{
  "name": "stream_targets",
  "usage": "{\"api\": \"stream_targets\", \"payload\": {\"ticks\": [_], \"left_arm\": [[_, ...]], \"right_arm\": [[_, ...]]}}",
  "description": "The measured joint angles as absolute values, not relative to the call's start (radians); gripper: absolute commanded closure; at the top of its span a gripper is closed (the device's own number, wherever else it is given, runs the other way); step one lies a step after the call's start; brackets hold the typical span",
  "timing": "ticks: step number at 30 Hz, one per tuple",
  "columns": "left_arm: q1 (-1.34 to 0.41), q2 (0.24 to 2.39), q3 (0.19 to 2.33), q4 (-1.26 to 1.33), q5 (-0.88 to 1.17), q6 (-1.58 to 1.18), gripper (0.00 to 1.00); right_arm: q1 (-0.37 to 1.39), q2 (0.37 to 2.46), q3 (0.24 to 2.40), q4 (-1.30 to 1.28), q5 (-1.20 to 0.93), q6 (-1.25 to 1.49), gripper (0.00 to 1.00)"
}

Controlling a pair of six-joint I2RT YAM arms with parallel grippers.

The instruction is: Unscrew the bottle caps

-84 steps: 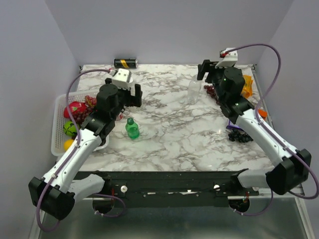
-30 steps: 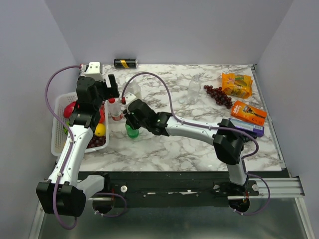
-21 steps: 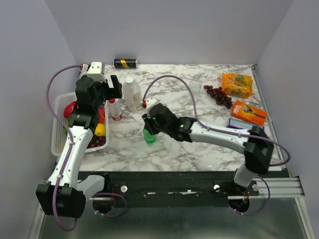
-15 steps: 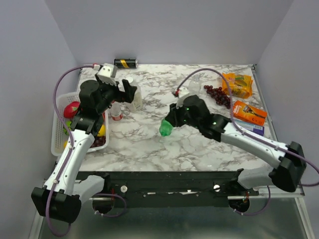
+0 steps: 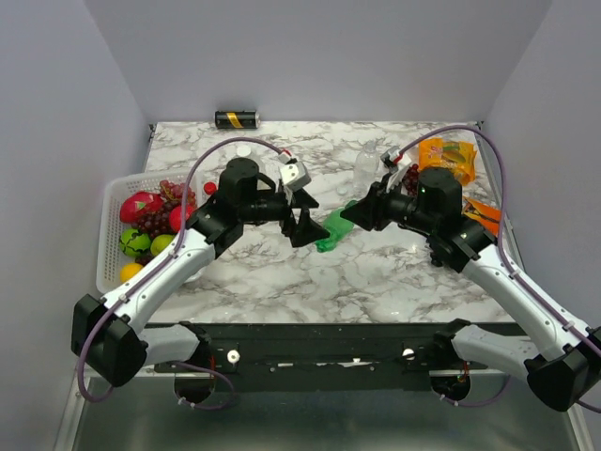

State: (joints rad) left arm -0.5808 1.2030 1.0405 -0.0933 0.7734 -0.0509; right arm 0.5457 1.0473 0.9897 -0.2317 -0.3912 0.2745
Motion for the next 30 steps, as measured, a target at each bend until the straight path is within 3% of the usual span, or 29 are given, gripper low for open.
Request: {"api": "stream_targets", "payload": {"ticks": [15, 16, 17, 19, 21, 23, 24, 26, 27, 30], "left_arm": [[-0.703, 1.34, 1.041, -0.137, 0.781, -0.026, 0.02], [-0.71, 1.349, 1.041, -0.142, 0.778, -0.022, 0.06], [-0.715, 1.354, 1.041, -0.147, 0.776, -0.018, 0.23], [-0.725, 1.357, 1.041, -0.161, 0.765, -0.007, 0.42], [-0.734, 1.357, 1.041, -0.167, 0.748, 0.003, 0.48], [-0.737, 1.357, 1.041, -0.164, 0.739, 0.011, 0.55], [-0.74, 1.357, 1.041, -0.162, 0.73, 0.014, 0.57], [-0.746, 1.356, 1.041, -0.159, 0.714, 0.014, 0.62], [-0.751, 1.356, 1.04, -0.155, 0.703, 0.012, 0.64], [-0.77, 1.351, 1.026, -0.133, 0.649, 0.006, 0.7]], "right_arm": [[0.535, 1.048, 0.99, -0.22, -0.571, 0.323, 0.99], [0.535, 1.048, 0.99, -0.217, -0.575, 0.326, 0.99], [0.535, 1.048, 0.99, -0.213, -0.578, 0.332, 0.99], [0.535, 1.048, 0.99, -0.206, -0.585, 0.341, 0.99], [0.535, 1.049, 0.99, -0.202, -0.59, 0.343, 0.99], [0.534, 1.049, 0.989, -0.199, -0.591, 0.348, 0.9], [0.532, 1.049, 0.988, -0.198, -0.591, 0.348, 0.75], [0.53, 1.048, 0.988, -0.197, -0.59, 0.349, 0.55], [0.53, 1.048, 0.987, -0.196, -0.588, 0.349, 0.39], [0.529, 1.038, 0.981, -0.189, -0.554, 0.37, 0.26]]}}
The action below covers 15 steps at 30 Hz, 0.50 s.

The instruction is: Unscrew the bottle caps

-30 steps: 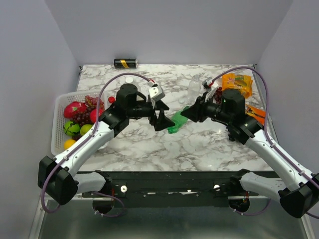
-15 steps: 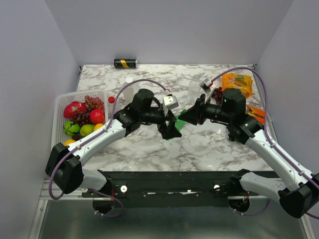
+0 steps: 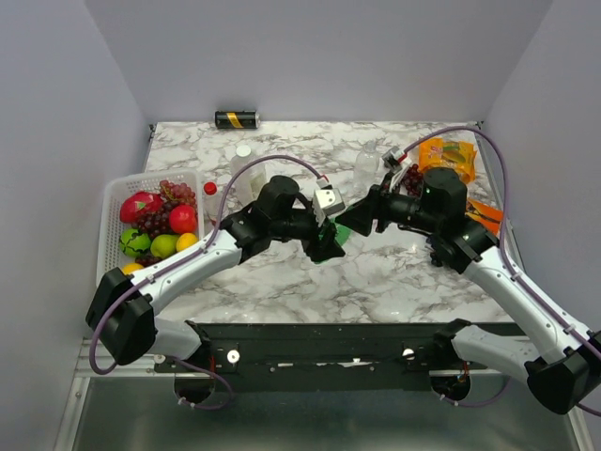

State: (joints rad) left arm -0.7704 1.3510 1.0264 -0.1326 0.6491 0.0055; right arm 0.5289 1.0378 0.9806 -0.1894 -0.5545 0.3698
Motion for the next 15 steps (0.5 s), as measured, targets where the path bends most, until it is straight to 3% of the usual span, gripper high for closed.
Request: {"api": "stream_targets", "payload": {"ticks": [9, 15], "left_arm": [[-0.794, 1.344, 0.95, -0.05, 0.517, -0.093, 0.72], [-0.797, 1.324, 0.945, -0.019, 0.48, -0.126, 0.72]], "right_arm": [[0.529, 0.891, 0.875, -0.103, -0.371, 0.454, 0.31], [0.529, 0.912, 0.869, -0.06, -0.356, 0.482, 0.33]]}}
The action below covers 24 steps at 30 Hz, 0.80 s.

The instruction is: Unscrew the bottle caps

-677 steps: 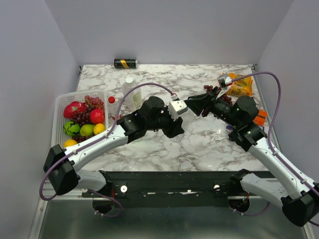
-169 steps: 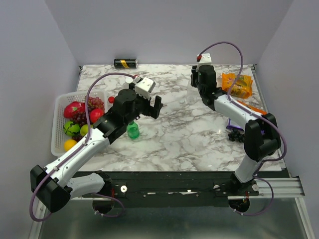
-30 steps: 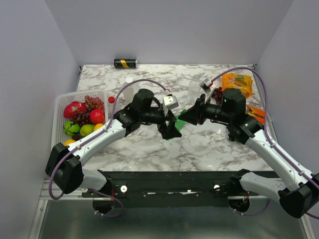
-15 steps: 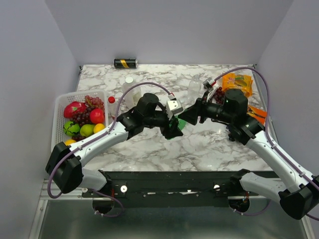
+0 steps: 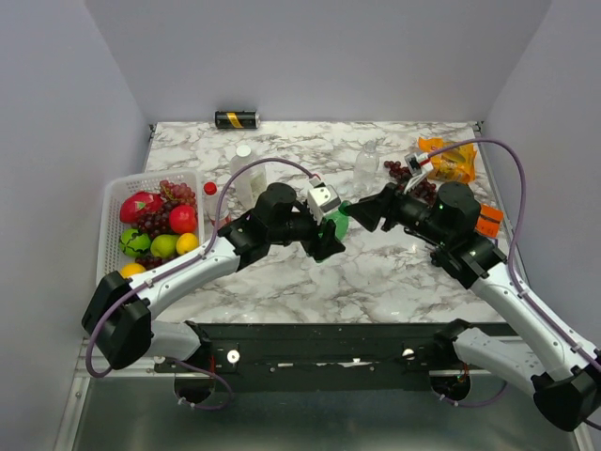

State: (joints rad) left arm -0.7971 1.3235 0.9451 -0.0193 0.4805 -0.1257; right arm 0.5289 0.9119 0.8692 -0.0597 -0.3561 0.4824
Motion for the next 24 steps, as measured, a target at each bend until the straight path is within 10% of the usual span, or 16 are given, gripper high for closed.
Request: {"api": "stream_targets", "payload": {"ticks": [8, 16, 24], "left_arm": [[-0.799, 1.313, 0.945, -0.003, 0.469, -0.133, 0.72], [-0.8, 1.312, 0.945, -0.006, 0.463, -0.132, 0.73], [-0.774, 1.299, 0.946, -0.048, 0.53, -0.098, 0.72]], "right_arm": [[0.529, 0.976, 0.864, -0.003, -0.384, 0.519, 0.4], [0.527, 0.995, 0.838, 0.088, -0.434, 0.55, 0.78], [0.521, 1.005, 0.799, 0.177, -0.501, 0.539, 0.89]]}}
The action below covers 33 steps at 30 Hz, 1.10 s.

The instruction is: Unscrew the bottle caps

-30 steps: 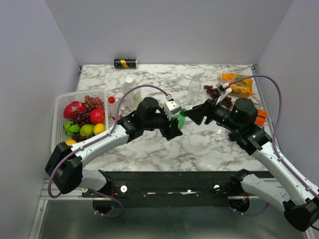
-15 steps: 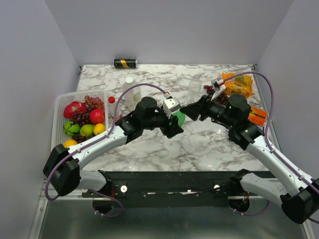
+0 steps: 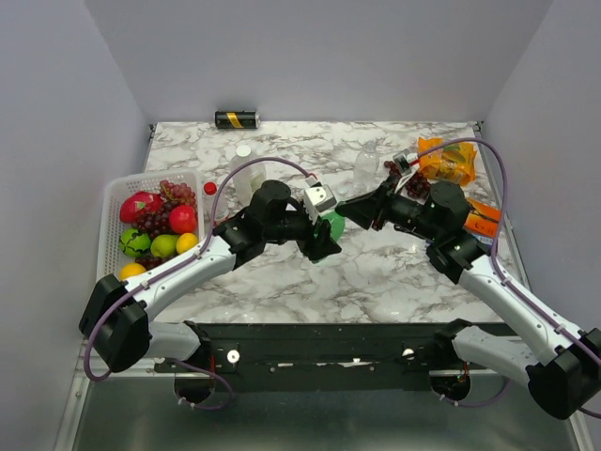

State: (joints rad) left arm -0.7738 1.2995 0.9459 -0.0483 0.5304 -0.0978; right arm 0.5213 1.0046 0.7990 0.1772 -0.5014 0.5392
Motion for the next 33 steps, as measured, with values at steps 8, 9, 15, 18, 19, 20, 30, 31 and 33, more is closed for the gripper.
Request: {"api": "stream_targets", "payload": {"ticks": [8, 9, 15, 18, 19, 20, 30, 31, 33], "left_arm": [[-0.684, 1.301, 0.97, -0.015, 0.95, -0.132, 0.73], [-0.679, 1.301, 0.97, -0.002, 1.015, -0.149, 0.73], [-0.674, 1.301, 0.97, 0.057, 1.23, -0.203, 0.73], [-0.674, 1.301, 0.97, 0.049, 1.266, -0.203, 0.77], [-0.674, 1.301, 0.971, 0.042, 1.269, -0.199, 0.78], [-0.674, 1.301, 0.974, 0.027, 1.267, -0.186, 0.79], [-0.699, 1.29, 1.076, -0.174, 0.939, -0.011, 0.79], [-0.706, 1.286, 1.075, -0.179, 0.885, -0.006, 0.79], [-0.72, 1.282, 1.073, -0.182, 0.788, -0.003, 0.79]], "right_arm": [[0.516, 0.954, 0.779, 0.298, -0.699, 0.446, 0.89], [0.516, 0.95, 0.778, 0.326, -0.74, 0.435, 0.88], [0.513, 0.956, 0.774, 0.468, -0.943, 0.422, 0.82], [0.513, 0.959, 0.774, 0.486, -0.985, 0.406, 0.74], [0.513, 0.958, 0.774, 0.484, -0.989, 0.399, 0.73], [0.513, 0.955, 0.774, 0.476, -0.989, 0.39, 0.71], [0.516, 0.847, 0.775, 0.207, -0.753, 0.302, 0.23], [0.516, 0.83, 0.775, 0.182, -0.711, 0.302, 0.23], [0.516, 0.79, 0.775, 0.138, -0.615, 0.305, 0.24]]}}
